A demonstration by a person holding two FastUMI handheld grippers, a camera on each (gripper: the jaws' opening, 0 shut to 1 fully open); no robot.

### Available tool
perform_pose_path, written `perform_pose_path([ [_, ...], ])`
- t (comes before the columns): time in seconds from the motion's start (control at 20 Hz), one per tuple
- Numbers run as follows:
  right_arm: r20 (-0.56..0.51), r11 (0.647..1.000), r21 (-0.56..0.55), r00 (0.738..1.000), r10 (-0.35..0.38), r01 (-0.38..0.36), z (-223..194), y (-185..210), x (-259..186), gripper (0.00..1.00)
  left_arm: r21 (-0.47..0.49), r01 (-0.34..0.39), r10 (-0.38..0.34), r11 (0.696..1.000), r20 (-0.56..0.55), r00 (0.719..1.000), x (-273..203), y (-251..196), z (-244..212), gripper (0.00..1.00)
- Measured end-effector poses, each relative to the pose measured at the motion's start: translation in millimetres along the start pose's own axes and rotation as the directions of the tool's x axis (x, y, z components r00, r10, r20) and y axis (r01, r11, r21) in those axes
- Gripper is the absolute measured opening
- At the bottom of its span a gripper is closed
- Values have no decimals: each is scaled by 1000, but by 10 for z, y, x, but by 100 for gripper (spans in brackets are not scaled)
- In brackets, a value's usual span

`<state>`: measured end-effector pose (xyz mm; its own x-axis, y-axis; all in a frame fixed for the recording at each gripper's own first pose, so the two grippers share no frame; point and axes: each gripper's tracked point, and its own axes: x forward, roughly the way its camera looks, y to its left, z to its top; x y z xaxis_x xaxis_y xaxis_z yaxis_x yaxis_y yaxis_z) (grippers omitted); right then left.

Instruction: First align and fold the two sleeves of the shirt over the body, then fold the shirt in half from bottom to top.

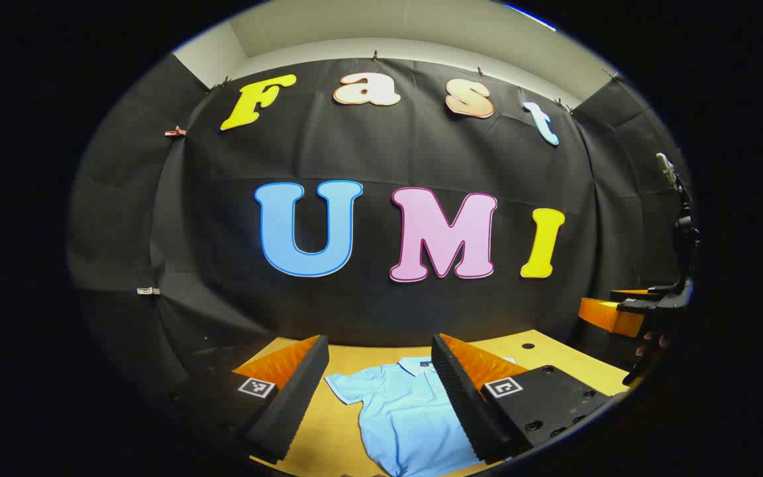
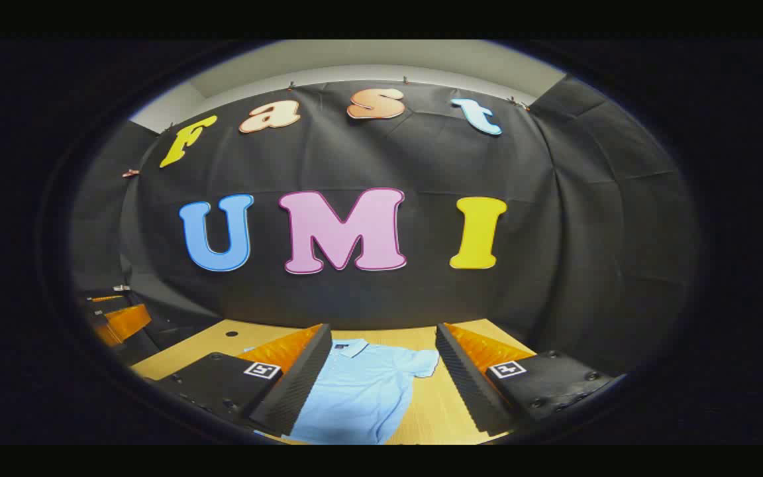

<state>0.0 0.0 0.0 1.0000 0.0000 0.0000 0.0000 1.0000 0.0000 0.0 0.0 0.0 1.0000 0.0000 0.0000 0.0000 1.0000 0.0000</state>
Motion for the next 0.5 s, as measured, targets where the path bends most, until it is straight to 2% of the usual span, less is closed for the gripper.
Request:
perform_pose_path([
  [0.5, -7, 1000, 8, 1000, -1, 1, -18, -40, 212, 98, -7, -26, 26, 1000, -16, 1000, 179, 65, -50, 99],
])
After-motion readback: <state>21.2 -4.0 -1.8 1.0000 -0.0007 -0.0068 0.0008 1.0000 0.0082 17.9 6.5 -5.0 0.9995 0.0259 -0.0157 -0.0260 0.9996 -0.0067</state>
